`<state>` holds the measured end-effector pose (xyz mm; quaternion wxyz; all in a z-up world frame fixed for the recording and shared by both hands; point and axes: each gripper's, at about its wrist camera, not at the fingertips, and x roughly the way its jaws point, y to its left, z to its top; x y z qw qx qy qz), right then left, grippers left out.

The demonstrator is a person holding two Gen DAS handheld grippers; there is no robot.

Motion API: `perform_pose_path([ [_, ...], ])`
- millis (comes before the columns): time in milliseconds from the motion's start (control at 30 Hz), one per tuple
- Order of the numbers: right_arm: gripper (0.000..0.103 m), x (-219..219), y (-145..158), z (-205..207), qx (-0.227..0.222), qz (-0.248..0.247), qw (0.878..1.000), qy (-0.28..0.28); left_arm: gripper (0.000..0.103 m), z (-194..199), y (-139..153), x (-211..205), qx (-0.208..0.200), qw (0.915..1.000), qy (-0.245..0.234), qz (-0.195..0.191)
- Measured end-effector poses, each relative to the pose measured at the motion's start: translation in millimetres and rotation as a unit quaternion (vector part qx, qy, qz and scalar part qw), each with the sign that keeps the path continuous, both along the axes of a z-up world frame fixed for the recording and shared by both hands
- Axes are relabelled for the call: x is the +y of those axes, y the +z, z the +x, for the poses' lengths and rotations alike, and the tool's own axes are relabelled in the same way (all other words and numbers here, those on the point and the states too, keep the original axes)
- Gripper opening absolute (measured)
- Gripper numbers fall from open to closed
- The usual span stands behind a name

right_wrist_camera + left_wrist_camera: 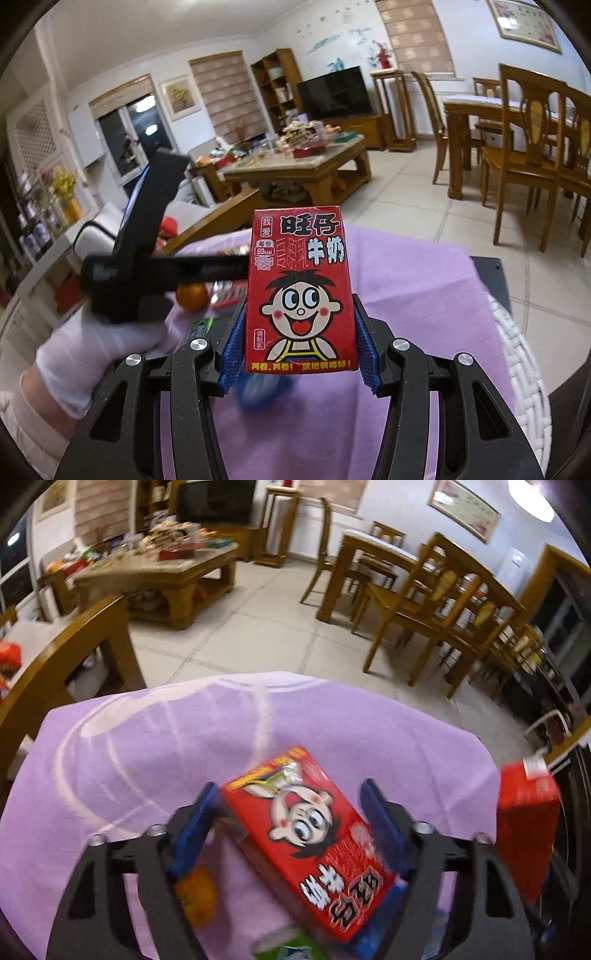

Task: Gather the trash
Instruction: 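Grasp a red Wangzai milk box with the right tool while the left tool grasps another, then carry both red milk boxes over the black bin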

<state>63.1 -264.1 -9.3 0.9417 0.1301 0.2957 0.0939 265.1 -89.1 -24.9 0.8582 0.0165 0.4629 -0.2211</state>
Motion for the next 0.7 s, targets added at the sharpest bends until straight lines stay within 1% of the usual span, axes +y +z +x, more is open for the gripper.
perform_pose_path([
  [33,0.051,-3.3,0.3,-0.8,-0.003,0.003,1.000,-0.006,0.063,-2.1,0.9,-0.8,-0.002,1.0000,-0.004,-0.006],
  [100,0.051,-10.6,2.7,-4.3,-0.012,0.007,1.000,-0.023,0.061,-11.6,4.2,-2.8,-0.007,0.9994,-0.018,-0.027],
  [167,0.051,-17.9,3.5,-2.2,-0.021,0.008,0.999,-0.037,0.060,-18.5,5.4,-8.3,-0.016,0.9991,-0.029,-0.027],
  [300,0.051,-33.1,7.2,-11.4,-0.038,0.019,0.997,-0.068,0.059,-35.8,8.0,-16.1,-0.024,0.9978,-0.050,-0.036],
  [333,0.051,-35.1,7.6,-14.4,-0.043,0.021,0.996,-0.073,0.059,-40.3,9.0,-17.0,-0.026,0.9973,-0.056,-0.040],
  [400,0.051,-41.5,11.9,-21.3,-0.062,0.026,0.994,-0.085,0.058,-50.3,12.5,-16.7,-0.035,0.9954,-0.067,-0.059],
  [433,0.051,-42.3,14.8,-22.4,-0.070,0.025,0.993,-0.089,0.058,-53.3,13.8,-18.4,-0.038,0.9952,-0.068,-0.060],
  [500,0.051,-45.8,17.9,-27.0,-0.085,0.025,0.991,-0.097,0.058,-63.4,17.7,-18.8,-0.051,0.9933,-0.074,-0.072],
  [567,0.051,-50.9,20.2,-35.6,-0.102,0.028,0.989,-0.103,0.058,-77.0,24.1,-18.8,-0.070,0.9919,-0.074,-0.075],
  [700,0.051,-60.0,23.8,-46.8,-0.132,0.035,0.984,-0.115,0.058,-98.5,39.3,-11.2,-0.101,0.9865,-0.072,-0.107],
])
